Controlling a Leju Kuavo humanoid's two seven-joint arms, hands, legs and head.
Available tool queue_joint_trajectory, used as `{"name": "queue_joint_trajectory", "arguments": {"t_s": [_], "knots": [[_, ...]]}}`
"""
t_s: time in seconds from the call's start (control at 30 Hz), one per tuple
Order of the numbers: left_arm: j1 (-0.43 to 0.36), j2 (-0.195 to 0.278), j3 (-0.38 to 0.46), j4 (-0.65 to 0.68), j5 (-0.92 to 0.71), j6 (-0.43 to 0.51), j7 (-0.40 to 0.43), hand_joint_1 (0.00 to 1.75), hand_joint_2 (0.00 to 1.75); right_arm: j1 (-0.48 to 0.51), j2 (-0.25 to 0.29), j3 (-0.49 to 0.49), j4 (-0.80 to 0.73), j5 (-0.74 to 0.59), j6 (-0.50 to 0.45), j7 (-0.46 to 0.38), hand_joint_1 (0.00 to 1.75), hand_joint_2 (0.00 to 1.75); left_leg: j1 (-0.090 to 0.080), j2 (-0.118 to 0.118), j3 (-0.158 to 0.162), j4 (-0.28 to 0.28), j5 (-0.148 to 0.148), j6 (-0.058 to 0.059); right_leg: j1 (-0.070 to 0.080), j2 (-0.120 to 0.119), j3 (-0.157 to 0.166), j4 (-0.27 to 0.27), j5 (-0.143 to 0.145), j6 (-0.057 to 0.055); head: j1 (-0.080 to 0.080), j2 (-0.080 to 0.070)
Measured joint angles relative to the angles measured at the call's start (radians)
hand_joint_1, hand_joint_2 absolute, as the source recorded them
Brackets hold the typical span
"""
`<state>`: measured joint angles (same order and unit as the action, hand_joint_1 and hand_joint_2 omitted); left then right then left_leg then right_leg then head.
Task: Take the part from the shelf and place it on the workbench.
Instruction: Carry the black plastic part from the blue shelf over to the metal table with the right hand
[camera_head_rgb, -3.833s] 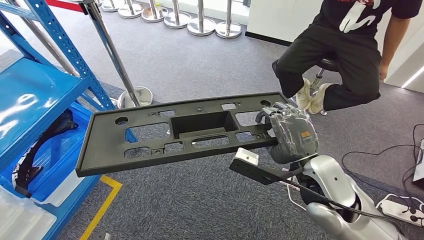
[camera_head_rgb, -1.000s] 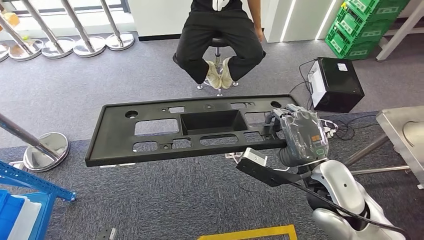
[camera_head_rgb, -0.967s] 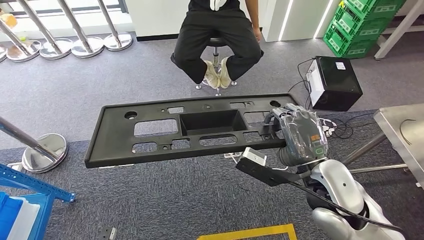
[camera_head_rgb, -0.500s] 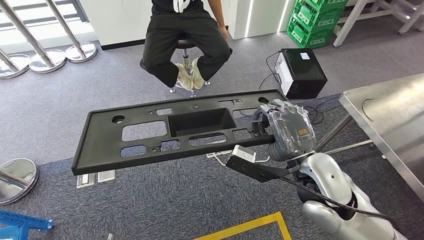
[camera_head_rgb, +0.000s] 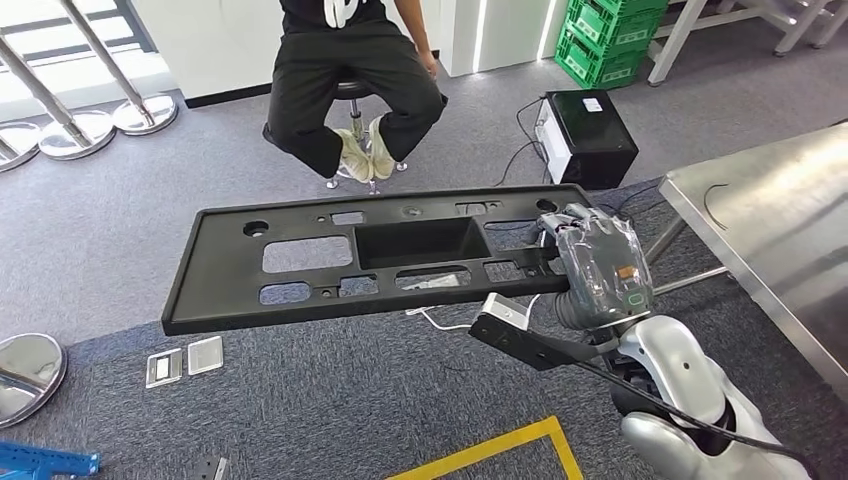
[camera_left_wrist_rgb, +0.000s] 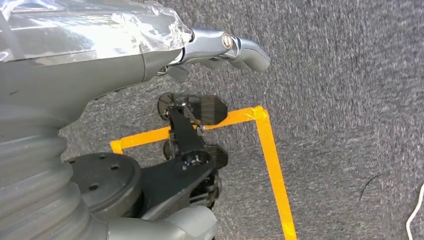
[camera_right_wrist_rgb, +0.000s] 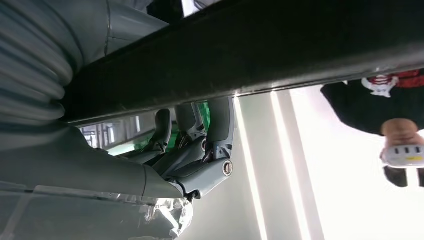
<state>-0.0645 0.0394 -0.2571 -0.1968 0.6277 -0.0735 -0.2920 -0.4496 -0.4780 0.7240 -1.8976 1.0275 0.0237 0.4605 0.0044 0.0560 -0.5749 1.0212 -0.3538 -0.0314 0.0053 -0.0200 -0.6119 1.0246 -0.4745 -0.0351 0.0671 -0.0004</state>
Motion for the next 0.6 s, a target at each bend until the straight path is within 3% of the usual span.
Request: {"name": "queue_joint_trajectory", "arguments": {"t_s": [0.07, 0.1, 0.17, 0.2, 0.23, 0.27, 0.3, 0.33, 0.4, 0.43, 0.5, 0.57, 0.6], "knots": [[-0.001, 0.0, 0.0, 0.0, 0.001, 0.0, 0.0, 0.0, 1.75, -0.002, 0.0, 0.0, 0.0, -0.003, 0.0, -0.001, 1.75, 1.75, 0.002, -0.014, -0.007, 0.031, -0.025, -0.01, -0.004, 0.011, 0.005, -0.008, 0.004, -0.011, -0.008, 0.0], [-0.001, 0.0, 0.0, 0.0, 0.001, 0.0, 0.0, 0.0, 1.75, -0.003, 0.0, 0.0, 0.0, -0.004, 0.0, -0.001, 1.75, 1.75, 0.003, -0.026, -0.024, 0.073, -0.05, -0.014, -0.006, 0.015, 0.008, -0.011, 0.006, -0.016, -0.013, 0.0], [0.0, 0.0, -0.001, 0.0, 0.001, 0.001, 0.0, 0.0, 1.75, -0.004, 0.0, 0.0, 0.0, -0.007, 0.0, -0.002, 1.75, 1.75, 0.005, -0.044, -0.083, 0.202, -0.114, -0.019, -0.004, 0.026, 0.008, -0.011, 0.006, -0.023, -0.027, 0.0], [0.002, 0.0, -0.001, 0.0, 0.002, 0.002, 0.0, 0.0, 1.75, -0.004, 0.0, 0.0, 0.0, -0.007, 0.0, -0.002, 1.75, 1.75, 0.005, -0.046, -0.111, 0.259, -0.134, -0.02, -0.003, 0.033, 0.008, -0.01, 0.006, -0.024, -0.033, 0.0], [0.003, 0.0, -0.001, 0.0, 0.002, 0.003, 0.0, 0.0, 1.75, -0.003, 0.0, 0.0, 0.0, -0.008, 0.0, -0.001, 1.75, 1.75, 0.005, -0.047, -0.128, 0.289, -0.135, -0.021, -0.003, 0.042, 0.008, -0.008, 0.005, -0.025, -0.037, 0.0], [0.003, 0.0, -0.001, 0.0, 0.002, 0.003, 0.0, 0.0, 1.75, -0.003, 0.0, 0.0, 0.0, -0.008, 0.0, 0.0, 1.75, 1.75, 0.006, -0.048, -0.126, 0.281, -0.117, -0.02, -0.003, 0.051, 0.008, -0.006, 0.004, -0.025, -0.042, 0.0], [0.003, 0.0, -0.001, 0.0, 0.002, 0.004, 0.0, 0.0, 1.75, -0.003, 0.0, 0.001, 0.0, -0.009, 0.0, 0.001, 1.75, 1.75, 0.006, -0.051, -0.107, 0.234, -0.083, -0.019, -0.003, 0.061, 0.008, -0.004, 0.003, -0.024, -0.046, 0.0], [0.003, 0.0, -0.001, 0.0, 0.002, 0.004, 0.0, 0.0, 1.75, -0.002, 0.0, 0.001, 0.0, -0.009, 0.0, 0.003, 1.75, 1.75, 0.007, -0.061, -0.078, 0.165, -0.045, -0.017, -0.004, 0.07, 0.008, 0.0, 0.002, -0.022, -0.051, 0.0], [0.003, 0.0, -0.001, 0.0, 0.003, 0.005, 0.0, 0.0, 1.75, -0.003, 0.0, 0.0, 0.0, -0.011, -0.001, 0.004, 1.75, 1.75, 0.011, -0.089, -0.032, 0.05, 0.0, -0.012, -0.003, 0.087, 0.002, 0.008, -0.002, -0.014, -0.06, 0.0], [0.003, 0.0, -0.001, 0.0, 0.003, 0.005, 0.0, 0.0, 1.75, -0.002, 0.0, 0.0, 0.0, -0.011, -0.001, 0.005, 1.75, 1.75, 0.011, -0.098, -0.024, 0.024, 0.005, -0.009, -0.003, 0.094, -0.001, 0.01, -0.002, -0.01, -0.061, 0.0], [0.002, -0.001, -0.002, 0.0, 0.005, 0.004, 0.0, 0.0, 1.75, -0.002, 0.0, 0.0, 0.001, -0.012, -0.002, 0.005, 1.75, 1.75, 0.01, -0.091, -0.022, 0.015, 0.006, 0.0, -0.005, 0.107, -0.005, 0.009, 0.0, 0.001, -0.059, 0.0], [0.0, -0.001, -0.002, 0.0, 0.008, 0.004, 0.0, 0.0, 1.75, -0.002, 0.0, -0.001, 0.001, -0.013, -0.002, 0.004, 1.75, 1.75, 0.01, -0.077, -0.018, 0.004, 0.012, 0.013, -0.006, 0.091, -0.013, 0.026, -0.014, 0.01, -0.055, 0.0], [-0.001, -0.002, -0.002, 0.0, 0.01, 0.004, 0.0, 0.0, 1.75, -0.002, 0.0, -0.002, 0.001, -0.013, -0.003, 0.004, 1.75, 1.75, 0.011, -0.07, -0.016, -0.002, 0.015, 0.019, -0.006, 0.074, -0.028, 0.059, -0.034, 0.015, -0.05, 0.0]]}}
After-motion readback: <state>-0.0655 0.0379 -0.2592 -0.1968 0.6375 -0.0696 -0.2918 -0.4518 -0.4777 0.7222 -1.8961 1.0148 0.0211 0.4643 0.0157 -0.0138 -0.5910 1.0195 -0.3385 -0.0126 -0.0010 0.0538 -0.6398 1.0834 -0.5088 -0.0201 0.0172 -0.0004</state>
